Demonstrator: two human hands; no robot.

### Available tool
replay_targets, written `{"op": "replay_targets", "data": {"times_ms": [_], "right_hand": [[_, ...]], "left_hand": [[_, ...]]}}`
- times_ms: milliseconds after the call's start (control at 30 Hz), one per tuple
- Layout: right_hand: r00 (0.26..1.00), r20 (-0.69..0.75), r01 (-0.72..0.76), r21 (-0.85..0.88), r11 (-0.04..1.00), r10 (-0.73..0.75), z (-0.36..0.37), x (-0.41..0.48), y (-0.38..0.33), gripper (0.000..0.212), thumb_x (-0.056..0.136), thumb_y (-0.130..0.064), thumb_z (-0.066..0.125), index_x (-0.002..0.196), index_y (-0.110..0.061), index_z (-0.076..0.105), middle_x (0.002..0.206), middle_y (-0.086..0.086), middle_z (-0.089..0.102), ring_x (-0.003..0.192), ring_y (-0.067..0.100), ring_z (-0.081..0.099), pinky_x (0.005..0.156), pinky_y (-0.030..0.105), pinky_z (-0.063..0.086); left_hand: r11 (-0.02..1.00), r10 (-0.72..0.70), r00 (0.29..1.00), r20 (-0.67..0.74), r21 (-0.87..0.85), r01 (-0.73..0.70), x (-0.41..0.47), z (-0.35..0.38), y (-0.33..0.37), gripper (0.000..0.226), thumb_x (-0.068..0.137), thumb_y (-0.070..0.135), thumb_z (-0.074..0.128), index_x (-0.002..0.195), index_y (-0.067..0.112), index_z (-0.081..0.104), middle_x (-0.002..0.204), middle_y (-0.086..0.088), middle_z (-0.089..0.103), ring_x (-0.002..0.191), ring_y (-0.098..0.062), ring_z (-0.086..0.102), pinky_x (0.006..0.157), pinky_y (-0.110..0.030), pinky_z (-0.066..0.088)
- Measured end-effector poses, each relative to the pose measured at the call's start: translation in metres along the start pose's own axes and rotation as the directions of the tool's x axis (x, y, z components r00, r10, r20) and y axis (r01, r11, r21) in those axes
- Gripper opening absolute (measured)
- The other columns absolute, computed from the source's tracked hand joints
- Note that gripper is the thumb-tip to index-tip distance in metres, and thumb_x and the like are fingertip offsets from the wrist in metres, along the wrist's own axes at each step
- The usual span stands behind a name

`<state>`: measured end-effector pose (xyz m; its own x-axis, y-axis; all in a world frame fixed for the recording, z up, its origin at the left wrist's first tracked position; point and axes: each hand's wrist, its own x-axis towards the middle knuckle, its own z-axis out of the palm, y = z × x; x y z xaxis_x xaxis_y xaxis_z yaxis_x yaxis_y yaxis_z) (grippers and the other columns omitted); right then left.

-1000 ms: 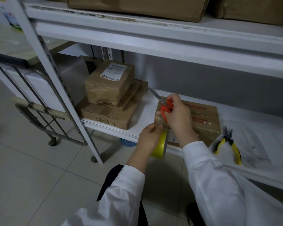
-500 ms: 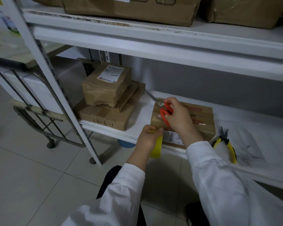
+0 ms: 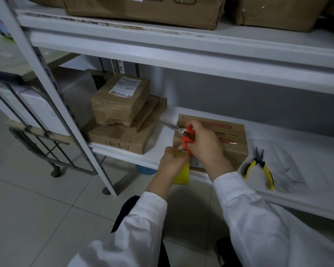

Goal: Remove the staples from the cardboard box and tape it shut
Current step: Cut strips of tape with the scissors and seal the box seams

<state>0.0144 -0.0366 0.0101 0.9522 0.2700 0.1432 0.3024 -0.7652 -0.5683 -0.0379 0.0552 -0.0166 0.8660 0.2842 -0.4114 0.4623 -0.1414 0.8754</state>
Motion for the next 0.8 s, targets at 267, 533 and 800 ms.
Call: {"op": "replay_targets", "data": {"times_ms": [267, 533, 800], "right_hand": [[0.992, -0.123, 0.015, -0.070, 0.997, -0.023, 0.005, -0.002, -0.007, 0.032, 0.084, -0.028, 0.066, 0.114, -0.025, 0.054, 0.105, -0.002, 0.068, 0.094, 0.025, 0.064, 0.068, 0.027, 0.042], [0.995, -0.101, 0.004, -0.083, 0.997, -0.012, 0.004, -0.001, -0.007, 0.036, 0.084, -0.027, 0.067, 0.115, -0.025, 0.051, 0.103, 0.000, 0.067, 0.092, 0.024, 0.065, 0.077, 0.037, 0.055], [0.996, -0.092, -0.001, -0.037, 0.999, -0.002, 0.007, 0.002, -0.003, 0.036, 0.084, -0.025, 0.067, 0.115, -0.025, 0.051, 0.106, 0.000, 0.068, 0.095, 0.024, 0.065, 0.075, 0.030, 0.052]], "left_hand": [[0.980, 0.089, 0.989, 0.119, -0.188, -0.066, -0.006, -0.011, -0.021, 0.060, 0.064, 0.027, 0.082, 0.114, 0.031, 0.049, 0.100, 0.006, 0.062, 0.100, -0.020, 0.060, 0.085, -0.035, 0.050], [0.993, 0.004, 0.994, 0.108, -0.122, 0.010, -0.002, -0.015, -0.023, 0.039, 0.076, 0.025, 0.074, 0.106, 0.025, 0.049, 0.101, -0.002, 0.056, 0.094, -0.024, 0.056, 0.077, -0.031, 0.044], [0.973, 0.061, 0.993, -0.101, -0.217, -0.082, 0.004, -0.005, -0.027, 0.013, 0.092, 0.034, 0.054, 0.085, 0.024, 0.057, 0.095, 0.000, 0.057, 0.095, -0.023, 0.055, 0.081, -0.031, 0.041]]}}
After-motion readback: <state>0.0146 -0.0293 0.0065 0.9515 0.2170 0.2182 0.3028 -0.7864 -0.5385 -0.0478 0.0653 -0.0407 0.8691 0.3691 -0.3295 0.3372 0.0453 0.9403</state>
